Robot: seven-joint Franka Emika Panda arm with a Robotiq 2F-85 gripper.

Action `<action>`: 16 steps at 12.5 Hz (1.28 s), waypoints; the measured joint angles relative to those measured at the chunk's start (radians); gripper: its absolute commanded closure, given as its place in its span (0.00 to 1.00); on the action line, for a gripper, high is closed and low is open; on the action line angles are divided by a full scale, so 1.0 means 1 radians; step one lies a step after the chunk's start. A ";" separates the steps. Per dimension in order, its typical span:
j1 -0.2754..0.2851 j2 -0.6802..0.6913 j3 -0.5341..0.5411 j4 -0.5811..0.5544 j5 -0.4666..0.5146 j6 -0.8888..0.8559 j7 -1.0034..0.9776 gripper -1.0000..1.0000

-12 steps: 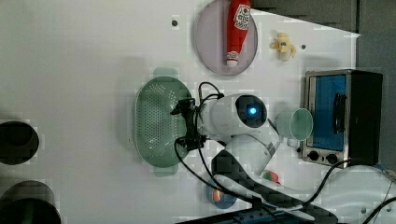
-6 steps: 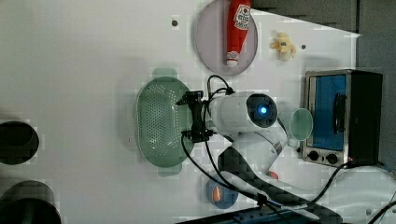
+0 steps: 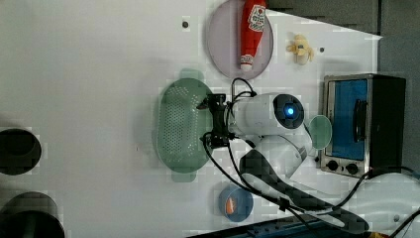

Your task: Drag strainer left to right.

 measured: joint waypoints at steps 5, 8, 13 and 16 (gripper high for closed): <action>-0.030 -0.039 -0.028 -0.090 -0.008 0.026 -0.004 0.00; -0.059 -0.040 -0.020 -0.111 -0.013 0.048 -0.024 0.00; -0.091 -0.111 -0.079 -0.156 -0.025 0.018 -0.104 0.00; -0.124 -0.116 -0.111 -0.184 -0.028 0.027 -0.132 0.00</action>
